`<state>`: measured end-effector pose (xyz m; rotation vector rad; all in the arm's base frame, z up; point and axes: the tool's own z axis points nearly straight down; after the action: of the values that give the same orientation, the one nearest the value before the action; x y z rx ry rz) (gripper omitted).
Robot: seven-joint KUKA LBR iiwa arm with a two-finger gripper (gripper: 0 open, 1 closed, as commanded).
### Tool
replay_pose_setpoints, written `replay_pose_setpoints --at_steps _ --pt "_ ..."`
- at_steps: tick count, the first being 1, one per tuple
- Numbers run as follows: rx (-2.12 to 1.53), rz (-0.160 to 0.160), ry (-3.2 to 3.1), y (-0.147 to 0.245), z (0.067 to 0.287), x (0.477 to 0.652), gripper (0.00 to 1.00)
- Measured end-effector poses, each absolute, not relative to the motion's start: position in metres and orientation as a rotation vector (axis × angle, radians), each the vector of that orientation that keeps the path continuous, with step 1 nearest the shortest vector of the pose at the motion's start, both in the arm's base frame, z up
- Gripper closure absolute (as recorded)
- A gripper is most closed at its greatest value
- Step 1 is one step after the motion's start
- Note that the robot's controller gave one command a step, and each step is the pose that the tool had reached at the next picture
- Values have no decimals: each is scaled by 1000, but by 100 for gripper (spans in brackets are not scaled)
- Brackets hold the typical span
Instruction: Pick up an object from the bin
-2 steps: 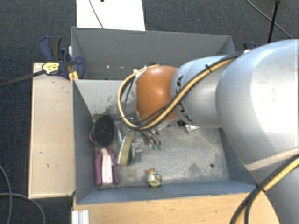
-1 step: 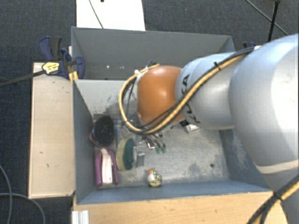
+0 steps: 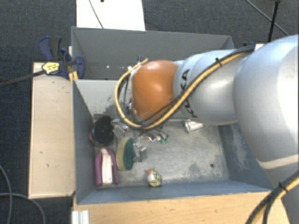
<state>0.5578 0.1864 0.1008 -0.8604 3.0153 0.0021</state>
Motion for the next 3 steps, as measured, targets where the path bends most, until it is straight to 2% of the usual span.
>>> replay_pose_setpoints --at_steps 1,2,3 --pt "-1467 -15 2768 207 75 563 0" --pt "-1453 -18 2774 205 77 565 0" --pt "-1453 -18 2776 206 78 565 100"
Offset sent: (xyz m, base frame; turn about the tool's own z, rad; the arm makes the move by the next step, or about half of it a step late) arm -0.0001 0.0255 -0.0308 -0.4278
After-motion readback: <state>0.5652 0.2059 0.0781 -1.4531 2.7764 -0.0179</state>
